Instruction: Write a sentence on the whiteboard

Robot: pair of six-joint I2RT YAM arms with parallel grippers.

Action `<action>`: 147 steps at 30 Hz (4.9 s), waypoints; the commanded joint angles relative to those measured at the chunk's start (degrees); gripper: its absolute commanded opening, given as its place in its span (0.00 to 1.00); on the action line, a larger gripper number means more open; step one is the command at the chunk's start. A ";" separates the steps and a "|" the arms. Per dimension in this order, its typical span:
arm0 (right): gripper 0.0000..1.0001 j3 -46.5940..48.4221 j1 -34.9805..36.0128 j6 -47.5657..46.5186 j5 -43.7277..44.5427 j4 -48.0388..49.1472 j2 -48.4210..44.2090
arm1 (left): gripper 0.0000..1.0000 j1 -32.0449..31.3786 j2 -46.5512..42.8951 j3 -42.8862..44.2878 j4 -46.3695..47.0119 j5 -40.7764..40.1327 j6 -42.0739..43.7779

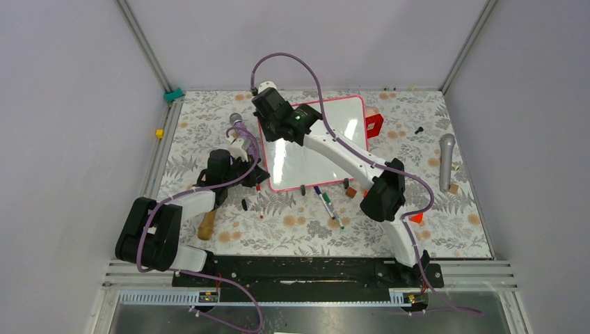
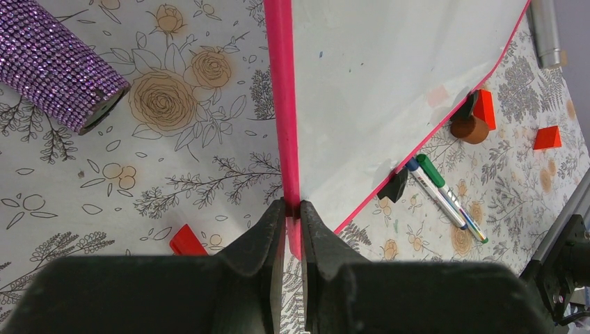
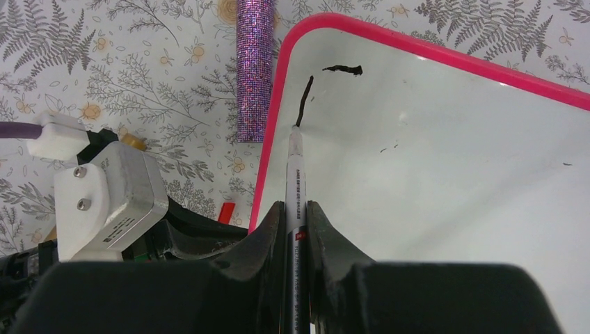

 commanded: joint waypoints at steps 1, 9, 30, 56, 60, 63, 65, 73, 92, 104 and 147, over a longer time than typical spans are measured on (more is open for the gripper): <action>0.00 -1.53 0.18 -0.89 1.84 -1.07 -3.41 | 0.08 -0.20 -1.13 1.24 2.26 1.76 0.75; 0.00 -3.45 0.17 -1.58 5.04 -1.09 -4.98 | 0.08 -0.18 -1.07 1.27 2.17 1.71 0.86; 0.00 -4.19 0.17 -2.39 3.28 0.72 -8.79 | 0.32 -0.30 -2.74 0.84 1.91 0.83 1.19; 0.00 -29.69 0.07 -3.84 3.47 12.50 -32.24 | 0.97 4.92 -9.71 -6.41 24.56 -1.66 -7.88; 0.00 -31.95 0.00 -3.62 3.21 12.51 -34.68 | 0.99 5.84 -4.42 -4.58 28.70 5.58 -6.18; 0.00 -33.70 0.05 -3.50 3.43 12.72 -36.34 | 0.99 6.19 -2.09 -2.87 26.16 8.37 -5.83; 0.00 -34.71 0.00 -3.47 3.48 13.21 -37.18 | 0.99 6.47 -0.85 -1.84 24.84 10.71 -5.37; 0.00 -35.33 0.00 -3.30 3.54 13.39 -36.81 | 0.99 7.03 0.48 -2.41 26.60 9.68 -5.38; 0.00 -26.39 -0.57 -2.96 3.45 12.41 -28.06 | 0.56 7.17 13.42 2.96 37.58 26.30 -13.53; 0.00 -22.08 -0.62 -2.03 2.58 11.08 -23.22 | 0.18 7.71 17.47 6.00 34.51 30.13 -12.89; 0.00 -8.12 -0.44 -1.00 6.09 0.75 -10.92 | 0.00 8.84 19.86 6.83 34.30 29.37 -15.17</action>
